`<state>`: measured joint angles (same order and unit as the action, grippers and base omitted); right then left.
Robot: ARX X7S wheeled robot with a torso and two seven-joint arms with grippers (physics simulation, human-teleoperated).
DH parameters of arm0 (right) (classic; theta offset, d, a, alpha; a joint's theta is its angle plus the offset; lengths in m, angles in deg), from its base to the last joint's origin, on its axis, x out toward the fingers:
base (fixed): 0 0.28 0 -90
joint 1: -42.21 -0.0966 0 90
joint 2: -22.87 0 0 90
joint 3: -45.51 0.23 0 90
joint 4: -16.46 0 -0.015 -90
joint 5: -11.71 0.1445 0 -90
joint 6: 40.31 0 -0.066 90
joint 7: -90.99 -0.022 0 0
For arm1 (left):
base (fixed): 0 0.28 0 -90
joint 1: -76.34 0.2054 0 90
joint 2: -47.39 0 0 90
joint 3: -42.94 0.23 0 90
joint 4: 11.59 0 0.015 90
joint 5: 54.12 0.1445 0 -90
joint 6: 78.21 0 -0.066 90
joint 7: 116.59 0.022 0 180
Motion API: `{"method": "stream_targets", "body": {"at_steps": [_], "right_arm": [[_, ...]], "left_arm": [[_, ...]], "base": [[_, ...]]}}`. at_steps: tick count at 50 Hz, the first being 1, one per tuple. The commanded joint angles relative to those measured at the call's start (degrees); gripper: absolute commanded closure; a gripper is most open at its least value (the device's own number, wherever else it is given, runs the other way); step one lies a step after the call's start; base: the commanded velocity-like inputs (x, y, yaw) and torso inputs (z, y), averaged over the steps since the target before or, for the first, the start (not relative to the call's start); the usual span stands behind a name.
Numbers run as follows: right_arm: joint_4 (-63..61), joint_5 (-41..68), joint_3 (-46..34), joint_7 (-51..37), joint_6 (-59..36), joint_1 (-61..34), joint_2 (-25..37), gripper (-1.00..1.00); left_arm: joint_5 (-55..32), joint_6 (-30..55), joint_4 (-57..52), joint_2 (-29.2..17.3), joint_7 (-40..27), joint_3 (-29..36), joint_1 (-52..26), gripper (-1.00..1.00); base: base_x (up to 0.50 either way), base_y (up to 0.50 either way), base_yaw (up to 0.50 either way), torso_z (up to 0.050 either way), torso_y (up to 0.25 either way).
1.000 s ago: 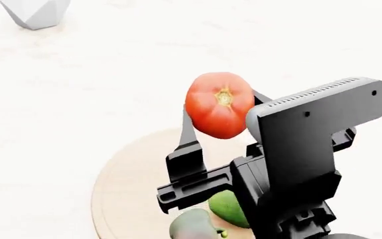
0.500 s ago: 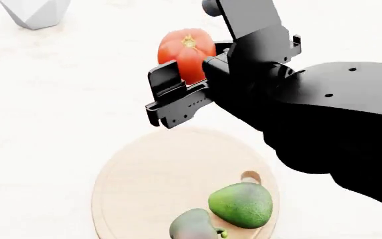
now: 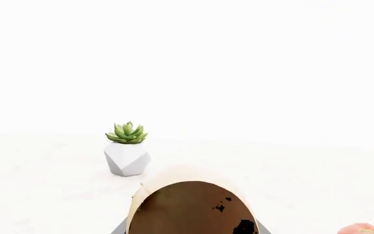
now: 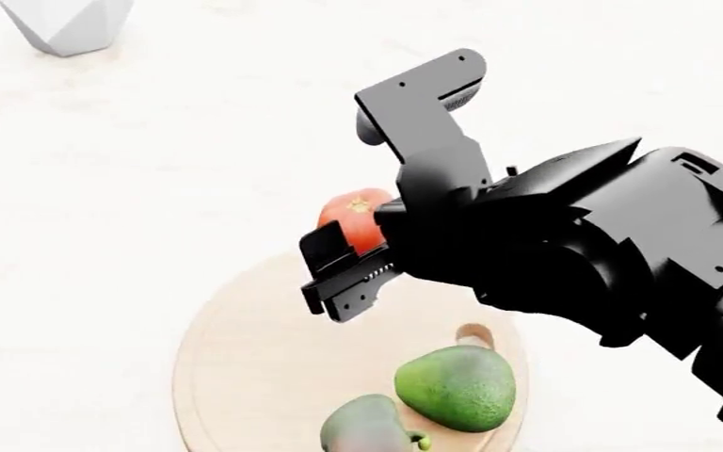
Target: Place the avocado, onion, tomato and bell pepper on the cutting board.
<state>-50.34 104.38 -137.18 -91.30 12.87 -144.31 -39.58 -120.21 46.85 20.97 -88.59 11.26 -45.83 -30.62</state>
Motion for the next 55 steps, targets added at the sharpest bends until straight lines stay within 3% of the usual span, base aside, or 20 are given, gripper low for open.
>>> {"method": "stream_targets", "body": {"at_steps": [1,17,18,39,46,50,55], "right_arm": [[2.1,-2.7,-1.3,3.6,-0.4,2.8,-2.3,1.0],[2.6,-3.4,-1.1,4.8,1.0,4.1,-2.6,1.0],[2.8,-3.4,-0.9,5.0,1.0,3.8,-2.6,-1.0],[-4.9,-2.6,5.7,-1.1,2.4,-8.0,2.2,-1.0],[-9.8,-2.1,9.6,-10.6,5.1,-11.9,6.9,-1.0],[-14.5,-2.1,10.9,-16.7,7.3,-10.9,10.9,-1.0],[-19.1,-1.4,12.1,-20.4,9.0,-9.7,14.2,-1.0]], "left_arm": [[-1.7,-1.5,-1.1,-0.9,-2.1,-0.5,1.1,1.0],[-1.0,-2.4,-0.8,-1.4,-2.4,0.7,1.0,1.0],[-1.0,-2.5,-0.7,-1.4,-2.4,0.8,1.0,1.0],[-2.2,-2.1,0.4,-2.4,-1.6,2.4,-1.4,1.0],[-12.5,6.9,3.1,-3.6,-0.2,10.0,-19.9,1.0],[-16.8,12.7,6.5,-0.5,4.0,16.1,-30.2,1.0],[-16.8,16.5,10.1,2.9,9.2,20.6,-36.2,1.0]], "base": [[0.0,0.0,0.0,0.0,0.0],[0.0,0.0,0.0,0.0,0.0],[0.0,0.0,0.0,0.0,0.0],[0.0,0.0,0.0,0.0,0.0],[0.0,0.0,0.0,0.0,0.0],[0.0,0.0,0.0,0.0,0.0],[0.0,0.0,0.0,0.0,0.0]]}}
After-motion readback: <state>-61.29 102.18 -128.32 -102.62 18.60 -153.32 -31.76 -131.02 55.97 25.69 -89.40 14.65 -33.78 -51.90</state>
